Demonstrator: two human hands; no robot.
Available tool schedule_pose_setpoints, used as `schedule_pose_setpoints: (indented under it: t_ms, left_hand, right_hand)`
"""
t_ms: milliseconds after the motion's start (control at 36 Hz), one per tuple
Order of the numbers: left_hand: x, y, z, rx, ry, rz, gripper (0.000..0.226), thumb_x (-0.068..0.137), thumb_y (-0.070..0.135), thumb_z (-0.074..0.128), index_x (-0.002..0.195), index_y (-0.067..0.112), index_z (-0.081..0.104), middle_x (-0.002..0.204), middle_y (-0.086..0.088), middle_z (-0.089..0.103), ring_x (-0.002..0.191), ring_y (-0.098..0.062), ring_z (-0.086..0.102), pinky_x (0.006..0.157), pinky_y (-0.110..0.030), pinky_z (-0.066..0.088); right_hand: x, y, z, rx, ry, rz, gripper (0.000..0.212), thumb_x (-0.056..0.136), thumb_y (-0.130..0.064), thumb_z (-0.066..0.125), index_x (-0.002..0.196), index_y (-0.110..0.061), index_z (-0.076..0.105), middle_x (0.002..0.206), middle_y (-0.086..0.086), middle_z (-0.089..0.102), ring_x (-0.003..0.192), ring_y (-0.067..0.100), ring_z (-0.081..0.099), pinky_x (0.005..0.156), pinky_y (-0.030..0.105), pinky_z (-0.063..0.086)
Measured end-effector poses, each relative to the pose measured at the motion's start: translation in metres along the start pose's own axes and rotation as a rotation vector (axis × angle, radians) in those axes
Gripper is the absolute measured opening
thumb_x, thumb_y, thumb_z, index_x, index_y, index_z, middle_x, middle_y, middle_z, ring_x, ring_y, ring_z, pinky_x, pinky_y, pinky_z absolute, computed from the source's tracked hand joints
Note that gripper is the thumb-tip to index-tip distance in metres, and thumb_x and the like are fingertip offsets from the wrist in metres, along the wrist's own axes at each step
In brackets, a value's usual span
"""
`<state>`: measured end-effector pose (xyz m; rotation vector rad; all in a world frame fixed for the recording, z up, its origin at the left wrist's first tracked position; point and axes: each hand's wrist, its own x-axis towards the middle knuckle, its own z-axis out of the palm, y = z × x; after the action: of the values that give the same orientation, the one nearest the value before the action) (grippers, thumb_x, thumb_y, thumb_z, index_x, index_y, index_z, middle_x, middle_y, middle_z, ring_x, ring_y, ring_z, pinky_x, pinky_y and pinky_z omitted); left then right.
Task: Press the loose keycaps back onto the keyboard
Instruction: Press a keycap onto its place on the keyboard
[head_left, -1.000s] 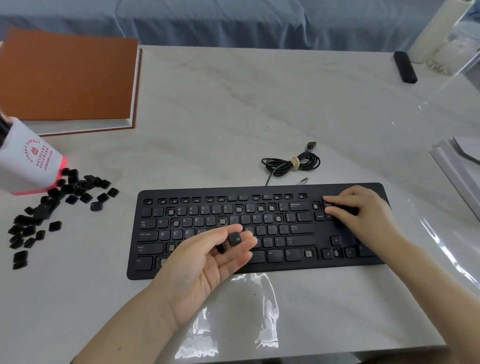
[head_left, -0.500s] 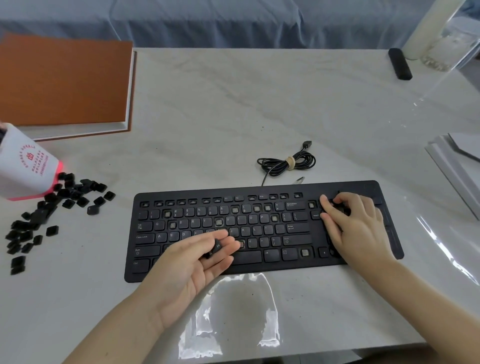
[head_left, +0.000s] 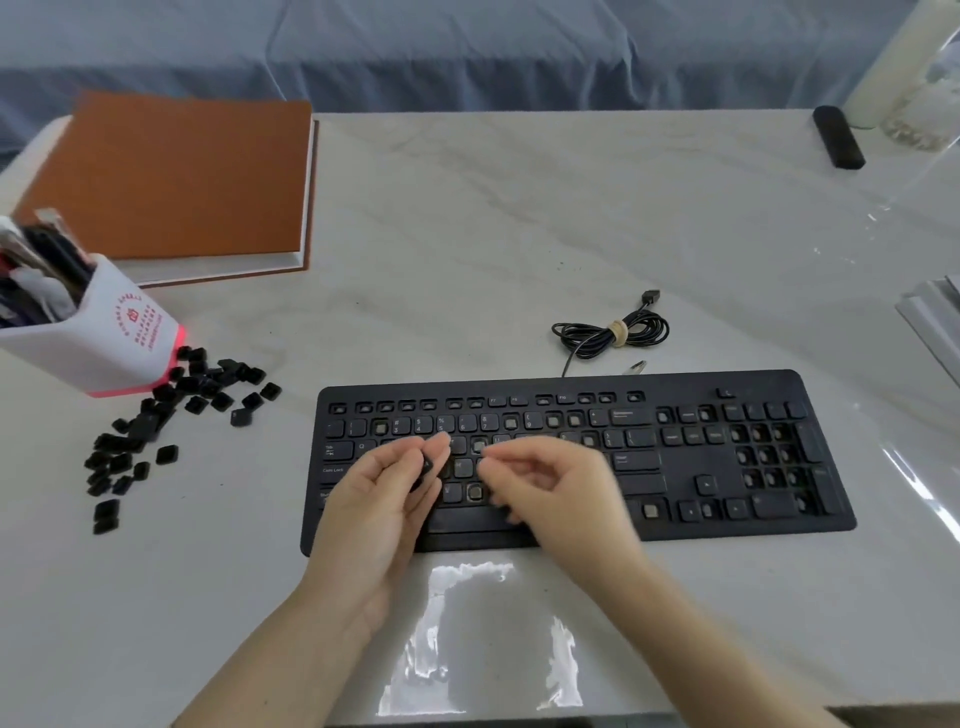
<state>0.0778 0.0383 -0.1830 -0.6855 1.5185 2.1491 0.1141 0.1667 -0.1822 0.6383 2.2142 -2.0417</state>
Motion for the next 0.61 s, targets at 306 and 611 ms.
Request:
schedule_pose_setpoints:
  t_ms: [306, 611]
  left_hand:
    - [-0.005, -0.004, 0.010, -0.026, -0.065, 0.054, 0.021, 0.097, 0.001, 0.041, 0.094, 0.010, 0.060, 0.092, 0.001, 0.074, 0.076, -0.005, 0.068, 0.061, -0.014, 0.053]
    - [-0.006, -0.005, -0.001, 0.030, -0.032, 0.096, 0.012, 0.097, 0.007, 0.047, 0.098, 0.008, 0.059, 0.092, -0.006, 0.074, 0.086, -0.013, 0.071, 0.068, -0.019, 0.057]
  right_hand:
    - [0.006, -0.005, 0.033, 0.343, -0.017, 0.164, 0.011, 0.082, -0.007, 0.068, 0.079, -0.017, 0.070, 0.060, 0.000, 0.064, 0.051, 0.003, 0.055, 0.056, 0.013, 0.048]
    - [0.007, 0.000, 0.003, 0.393, 0.111, 0.175, 0.010, 0.085, 0.001, 0.060, 0.078, -0.005, 0.063, 0.064, 0.003, 0.070, 0.071, 0.014, 0.071, 0.065, 0.016, 0.055]
